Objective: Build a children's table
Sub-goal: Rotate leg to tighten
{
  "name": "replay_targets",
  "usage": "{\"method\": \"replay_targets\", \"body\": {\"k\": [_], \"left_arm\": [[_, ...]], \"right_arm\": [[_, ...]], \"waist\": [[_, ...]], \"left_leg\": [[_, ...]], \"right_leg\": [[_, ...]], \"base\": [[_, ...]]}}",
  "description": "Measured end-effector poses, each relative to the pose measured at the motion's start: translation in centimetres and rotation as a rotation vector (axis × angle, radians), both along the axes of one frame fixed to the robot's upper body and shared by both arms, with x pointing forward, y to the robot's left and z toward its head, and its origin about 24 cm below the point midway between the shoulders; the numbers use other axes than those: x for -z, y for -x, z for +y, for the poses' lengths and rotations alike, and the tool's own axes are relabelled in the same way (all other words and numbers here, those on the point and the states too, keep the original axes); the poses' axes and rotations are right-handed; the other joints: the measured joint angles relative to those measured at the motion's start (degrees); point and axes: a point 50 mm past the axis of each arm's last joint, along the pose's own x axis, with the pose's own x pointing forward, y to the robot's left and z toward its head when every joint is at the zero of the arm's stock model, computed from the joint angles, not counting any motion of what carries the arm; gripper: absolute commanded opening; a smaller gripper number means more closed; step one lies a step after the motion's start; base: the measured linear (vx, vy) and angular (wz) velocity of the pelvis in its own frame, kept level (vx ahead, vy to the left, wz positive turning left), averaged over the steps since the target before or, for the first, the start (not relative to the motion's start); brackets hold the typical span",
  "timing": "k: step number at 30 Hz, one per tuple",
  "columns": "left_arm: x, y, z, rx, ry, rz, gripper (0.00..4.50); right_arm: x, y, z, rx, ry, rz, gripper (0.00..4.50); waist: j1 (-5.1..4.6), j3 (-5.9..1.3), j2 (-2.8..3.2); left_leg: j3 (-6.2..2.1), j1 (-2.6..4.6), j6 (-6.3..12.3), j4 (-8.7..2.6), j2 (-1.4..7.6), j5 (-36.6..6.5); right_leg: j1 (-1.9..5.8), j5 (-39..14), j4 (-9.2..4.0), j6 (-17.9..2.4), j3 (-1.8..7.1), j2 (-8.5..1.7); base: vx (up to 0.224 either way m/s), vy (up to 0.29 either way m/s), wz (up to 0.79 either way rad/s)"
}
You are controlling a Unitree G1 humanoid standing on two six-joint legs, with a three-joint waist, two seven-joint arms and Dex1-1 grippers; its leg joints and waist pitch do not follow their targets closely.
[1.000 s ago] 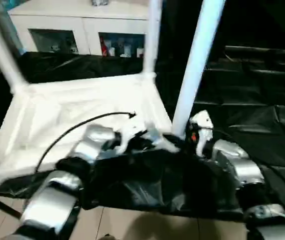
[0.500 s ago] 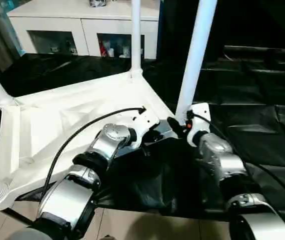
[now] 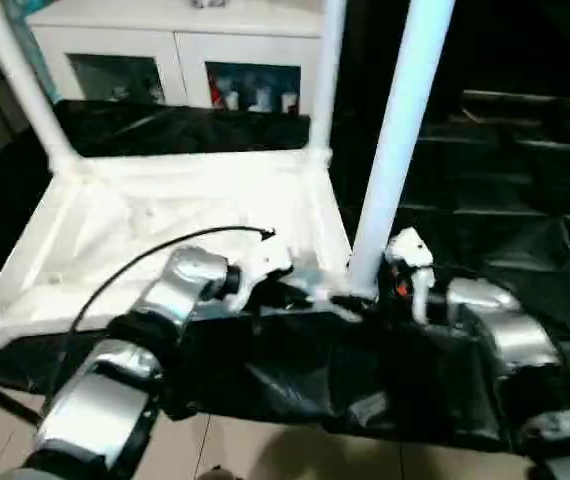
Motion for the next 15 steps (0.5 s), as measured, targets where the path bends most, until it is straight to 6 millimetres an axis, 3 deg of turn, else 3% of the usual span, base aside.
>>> {"method": "replay_targets", "body": {"k": [3,4,6,15], "left_arm": [[-0.06,0.14,0.32,0.018,-0.002,0.006,0.0],[-0.07,0.16,0.36,0.022,-0.003,0.008,0.0],[-0.1,0.21,0.43,0.03,-0.004,0.01,0.0],[-0.08,0.32,0.46,0.032,-0.003,0.01,0.0]], "right_arm": [[-0.18,0.26,0.12,-0.055,0.013,0.008,3.81],[-0.19,0.29,0.17,-0.061,0.014,0.009,3.56],[-0.16,0.31,0.24,-0.064,0.013,0.014,3.56],[0.05,0.63,0.44,-0.04,-0.016,0.036,2.81]], "waist": [[-0.06,0.07,-0.11],[-0.05,0.09,-0.15],[0.0,0.11,-0.18],[0.26,0.13,-0.2]], "left_leg": [[0.0,-0.01,0.0,0.0,0.0,0.0],[0.0,-0.02,0.0,0.0,0.0,0.0],[0.0,-0.02,0.0,0.01,0.0,0.0],[0.0,-0.02,0.0,0.01,0.0,0.0]], "right_leg": [[-0.03,0.0,0.02,0.0,0.0,0.0],[-0.03,0.0,0.01,0.0,0.0,0.0],[-0.03,0.0,0.01,0.0,0.0,0.0],[-0.03,-0.01,0.01,0.01,0.0,0.0]], "base": [[0.0,0.0,0.0],[0.0,0.0,0.0],[0.0,0.0,0.0],[0.0,0.0,0.0]]}}
